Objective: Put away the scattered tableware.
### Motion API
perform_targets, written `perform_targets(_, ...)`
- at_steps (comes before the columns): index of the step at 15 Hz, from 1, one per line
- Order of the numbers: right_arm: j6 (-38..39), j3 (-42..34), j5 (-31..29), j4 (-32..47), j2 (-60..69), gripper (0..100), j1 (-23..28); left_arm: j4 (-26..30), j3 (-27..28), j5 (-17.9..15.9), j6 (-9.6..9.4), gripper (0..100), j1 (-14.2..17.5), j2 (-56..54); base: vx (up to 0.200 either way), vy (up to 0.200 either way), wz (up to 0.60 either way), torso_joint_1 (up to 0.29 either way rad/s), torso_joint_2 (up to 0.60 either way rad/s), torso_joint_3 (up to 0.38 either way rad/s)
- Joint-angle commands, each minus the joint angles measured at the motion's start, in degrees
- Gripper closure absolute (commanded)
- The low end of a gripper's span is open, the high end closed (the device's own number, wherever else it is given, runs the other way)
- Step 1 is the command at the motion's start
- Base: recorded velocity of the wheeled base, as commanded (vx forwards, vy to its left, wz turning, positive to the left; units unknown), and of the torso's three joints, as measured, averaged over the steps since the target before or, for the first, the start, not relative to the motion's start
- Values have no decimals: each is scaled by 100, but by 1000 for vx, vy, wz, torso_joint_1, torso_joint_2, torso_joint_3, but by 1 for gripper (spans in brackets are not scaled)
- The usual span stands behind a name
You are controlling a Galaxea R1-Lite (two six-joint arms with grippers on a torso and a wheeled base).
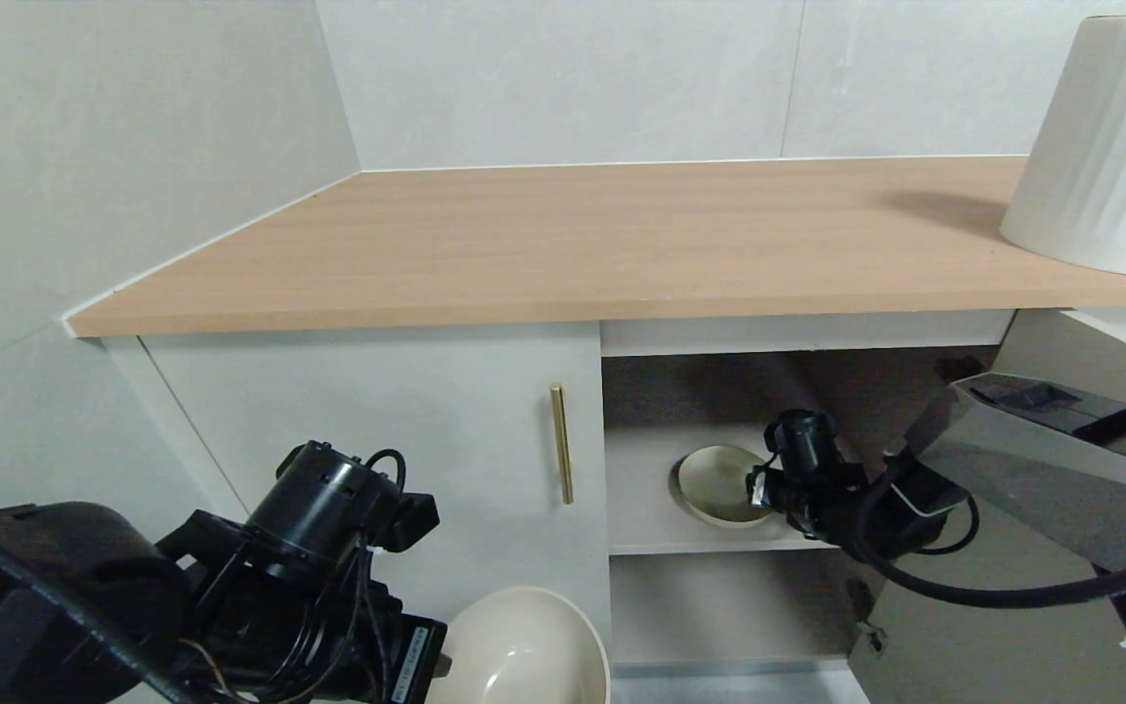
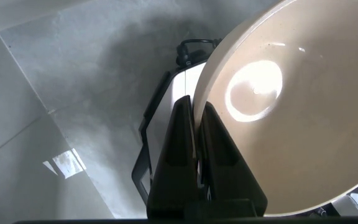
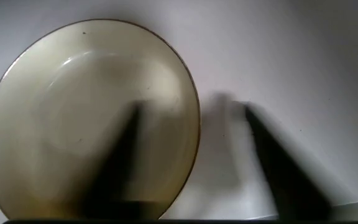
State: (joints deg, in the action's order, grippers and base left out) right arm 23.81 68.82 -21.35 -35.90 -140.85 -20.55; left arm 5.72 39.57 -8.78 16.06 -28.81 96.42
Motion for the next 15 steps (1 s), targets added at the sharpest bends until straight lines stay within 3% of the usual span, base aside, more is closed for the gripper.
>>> perform_targets(1, 10, -9, -1, -5, 40, 0, 7, 0, 7, -1, 3, 100, -2, 18, 0, 0, 0, 0, 0, 0)
perform_targets(4, 19, -114, 8, -5, 216, 0, -45, 0, 24, -1, 29, 100, -2, 35, 0, 0, 0, 0, 0, 0)
perform_targets(7, 1, -685, 87, 4, 805, 0, -397, -80, 51, 8, 73, 100, -11, 79, 0, 0, 0, 0, 0, 0)
perform_targets(8, 1, -914, 104, 4, 1060, 0, -564, -203, 68, 78, 179, 100, -55, 97, 0, 0, 0, 0, 0, 0)
perform_targets(9, 1, -1134, 227, 4, 1332, 0, -757, -378, 77, 192, 407, 100, -143, 123, 0, 0, 0, 0, 0, 0)
perform_targets(10, -8, -1573, 614, 4, 1833, 0, -1056, -704, 77, 465, 768, 100, -327, 246, 0, 0, 0, 0, 0, 0)
perform_targets(13, -113, -2469, 1440, 13, 2817, 0, -1522, -923, 86, 887, 864, 100, -389, 422, 0, 0, 0, 0, 0, 0)
perform_targets(15, -307, -2795, 1713, 39, 3292, 0, -1821, -932, 121, 904, 873, 100, -494, 475, 0, 0, 0, 0, 0, 0)
